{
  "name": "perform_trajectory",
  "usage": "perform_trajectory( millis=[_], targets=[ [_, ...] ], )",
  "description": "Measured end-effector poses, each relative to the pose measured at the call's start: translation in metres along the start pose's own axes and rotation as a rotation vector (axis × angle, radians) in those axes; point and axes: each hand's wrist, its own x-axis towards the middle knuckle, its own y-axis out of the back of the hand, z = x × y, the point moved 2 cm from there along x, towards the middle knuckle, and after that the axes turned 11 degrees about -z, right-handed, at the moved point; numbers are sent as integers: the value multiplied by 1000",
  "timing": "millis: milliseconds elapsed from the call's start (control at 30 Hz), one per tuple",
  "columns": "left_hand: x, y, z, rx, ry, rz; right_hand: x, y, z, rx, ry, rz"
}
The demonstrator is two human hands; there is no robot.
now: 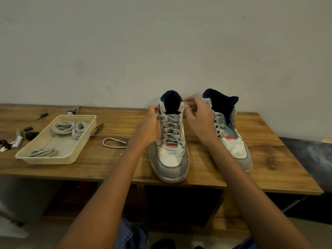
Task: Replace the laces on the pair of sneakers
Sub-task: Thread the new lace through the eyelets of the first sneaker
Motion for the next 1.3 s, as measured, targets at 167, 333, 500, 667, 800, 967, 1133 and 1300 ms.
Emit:
perform_trajectory(
  millis=[167,333,500,667,800,967,1133,1300],
  targets=[
    [-6,30,16,-555,131,-40,-1,2,-2,72,-40,-88],
    [-13,64,28,-1669,-65,-231,-14,-13,-38,314,-109,-430],
    [-11,59,32,-1730,-25,23,-29,-45,-62,518,-136,-572],
    [-12,61,3,-972,314,247,-6,9,-45,483,-186,-371],
    [-20,52,-4,-680,526,-136,1,38,-23,458,-230,-236],
    [-17,56,19,-36,117,247,0,28,-28,341,-191,-406],
    [-12,21,58,-570,-237,-89,0,14,-24,258,-133,-295],
    [-3,22,40,-470,-148,109,-1,10,-1,261,-260,-45]
  ],
)
